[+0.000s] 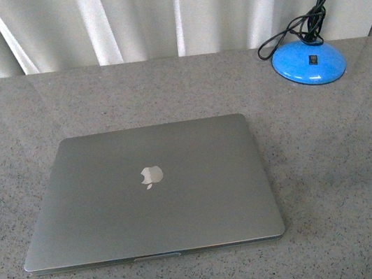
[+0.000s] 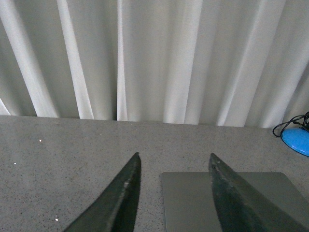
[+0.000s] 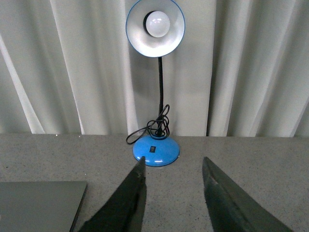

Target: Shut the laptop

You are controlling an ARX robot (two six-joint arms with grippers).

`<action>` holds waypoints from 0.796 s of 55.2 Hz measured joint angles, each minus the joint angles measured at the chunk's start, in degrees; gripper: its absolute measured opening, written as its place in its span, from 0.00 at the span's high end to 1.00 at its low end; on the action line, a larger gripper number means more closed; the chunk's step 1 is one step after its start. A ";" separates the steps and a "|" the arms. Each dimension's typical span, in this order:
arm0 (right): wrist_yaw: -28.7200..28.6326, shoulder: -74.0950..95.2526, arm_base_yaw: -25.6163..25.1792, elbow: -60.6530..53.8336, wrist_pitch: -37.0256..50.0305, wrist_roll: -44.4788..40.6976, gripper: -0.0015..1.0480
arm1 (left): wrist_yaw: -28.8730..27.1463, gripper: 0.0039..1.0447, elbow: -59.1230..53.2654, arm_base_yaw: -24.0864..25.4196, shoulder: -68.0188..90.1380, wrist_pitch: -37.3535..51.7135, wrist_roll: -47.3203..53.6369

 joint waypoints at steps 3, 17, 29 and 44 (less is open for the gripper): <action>0.00 0.00 0.00 0.00 0.00 0.00 0.57 | 0.00 0.50 0.00 0.00 0.00 0.00 0.00; 0.00 0.00 0.00 0.00 0.00 0.00 0.19 | 0.02 0.09 0.00 0.00 0.00 0.00 0.00; 0.00 0.00 0.00 0.00 0.00 0.20 0.10 | 0.02 0.06 0.00 0.00 0.00 0.00 0.04; 0.00 0.00 0.00 0.00 0.00 0.20 0.10 | 0.02 0.06 0.00 0.00 0.00 0.00 0.04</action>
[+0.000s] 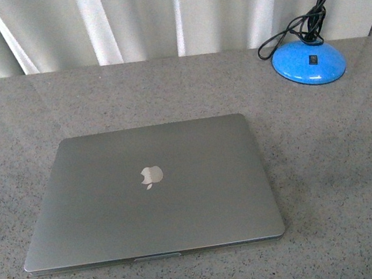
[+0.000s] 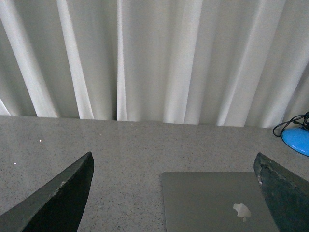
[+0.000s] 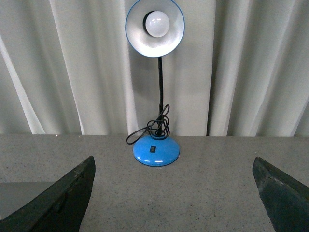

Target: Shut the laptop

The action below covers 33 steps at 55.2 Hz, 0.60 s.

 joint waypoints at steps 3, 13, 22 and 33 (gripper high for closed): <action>0.00 0.00 0.00 0.00 0.00 0.00 0.10 | 0.00 0.06 0.00 0.00 0.00 -0.02 0.00; 0.00 0.00 0.00 0.00 0.00 0.00 0.10 | 0.00 0.06 0.00 0.00 0.00 0.00 0.00; 0.00 0.00 0.00 0.00 0.00 0.00 0.10 | 0.00 0.06 0.00 0.00 0.00 -0.02 0.00; 0.00 0.00 0.00 0.00 0.00 0.00 0.10 | 0.00 0.06 0.00 0.00 0.00 -0.02 0.02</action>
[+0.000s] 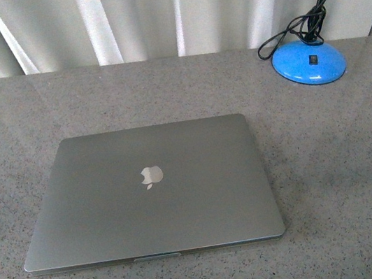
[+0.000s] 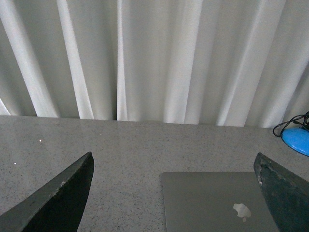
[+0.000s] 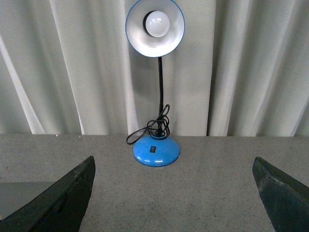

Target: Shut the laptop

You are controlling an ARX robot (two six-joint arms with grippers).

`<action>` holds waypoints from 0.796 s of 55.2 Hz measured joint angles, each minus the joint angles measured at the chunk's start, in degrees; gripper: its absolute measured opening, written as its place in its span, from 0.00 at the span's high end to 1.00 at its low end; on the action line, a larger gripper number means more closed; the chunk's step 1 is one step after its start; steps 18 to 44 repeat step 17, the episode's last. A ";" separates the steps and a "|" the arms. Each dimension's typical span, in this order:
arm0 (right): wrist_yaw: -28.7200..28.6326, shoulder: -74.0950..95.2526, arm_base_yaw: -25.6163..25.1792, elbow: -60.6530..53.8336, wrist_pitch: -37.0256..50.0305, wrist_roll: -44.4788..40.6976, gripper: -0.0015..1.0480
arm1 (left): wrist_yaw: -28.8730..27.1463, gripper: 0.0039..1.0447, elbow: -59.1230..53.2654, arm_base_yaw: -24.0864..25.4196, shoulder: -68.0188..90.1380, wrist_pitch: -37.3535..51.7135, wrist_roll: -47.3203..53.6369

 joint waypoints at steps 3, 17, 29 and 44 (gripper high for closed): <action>0.00 0.00 0.00 0.00 0.00 0.00 0.10 | 0.00 0.06 0.00 0.00 0.00 0.00 -0.02; 0.00 0.00 0.00 0.00 0.00 0.00 0.10 | 0.00 0.06 0.00 0.00 0.00 0.00 -0.02; 0.00 0.00 0.00 0.00 0.00 0.00 0.10 | 0.00 0.06 0.00 0.00 0.00 0.00 -0.02; 0.00 0.00 0.00 0.00 0.00 0.00 0.10 | 0.00 0.06 0.00 0.00 0.00 0.00 -0.02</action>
